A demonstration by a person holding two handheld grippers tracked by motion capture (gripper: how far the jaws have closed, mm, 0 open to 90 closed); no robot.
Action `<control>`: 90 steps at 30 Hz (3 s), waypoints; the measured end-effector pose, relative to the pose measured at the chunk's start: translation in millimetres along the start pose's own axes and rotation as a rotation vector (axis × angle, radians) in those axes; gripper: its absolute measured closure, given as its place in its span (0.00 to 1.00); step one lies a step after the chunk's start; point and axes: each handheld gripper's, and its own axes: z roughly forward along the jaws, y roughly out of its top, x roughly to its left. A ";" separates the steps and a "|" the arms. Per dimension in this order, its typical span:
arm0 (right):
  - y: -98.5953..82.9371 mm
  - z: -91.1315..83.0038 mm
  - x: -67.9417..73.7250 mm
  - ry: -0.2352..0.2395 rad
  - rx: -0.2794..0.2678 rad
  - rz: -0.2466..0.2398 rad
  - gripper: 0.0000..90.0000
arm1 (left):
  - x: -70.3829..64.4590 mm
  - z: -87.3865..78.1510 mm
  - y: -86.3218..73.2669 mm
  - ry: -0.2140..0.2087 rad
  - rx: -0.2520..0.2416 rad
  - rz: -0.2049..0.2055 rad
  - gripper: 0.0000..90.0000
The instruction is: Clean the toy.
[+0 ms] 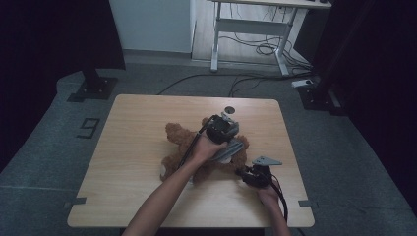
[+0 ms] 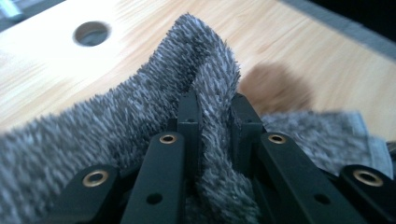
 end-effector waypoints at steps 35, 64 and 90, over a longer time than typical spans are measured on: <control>0.3 0.8 0.8 -0.005 0.006 0.005 0.74 | 133.5 -84.7 -147.9 0.239 0.052 -0.240 0.87; 0.0 0.8 1.7 -0.014 0.010 0.004 0.74 | 75.5 -92.2 -140.8 0.004 -0.024 -0.139 0.86; 0.0 0.8 0.2 -0.001 0.015 0.012 0.75 | 103.8 -109.2 -147.7 0.011 -0.046 -0.247 0.86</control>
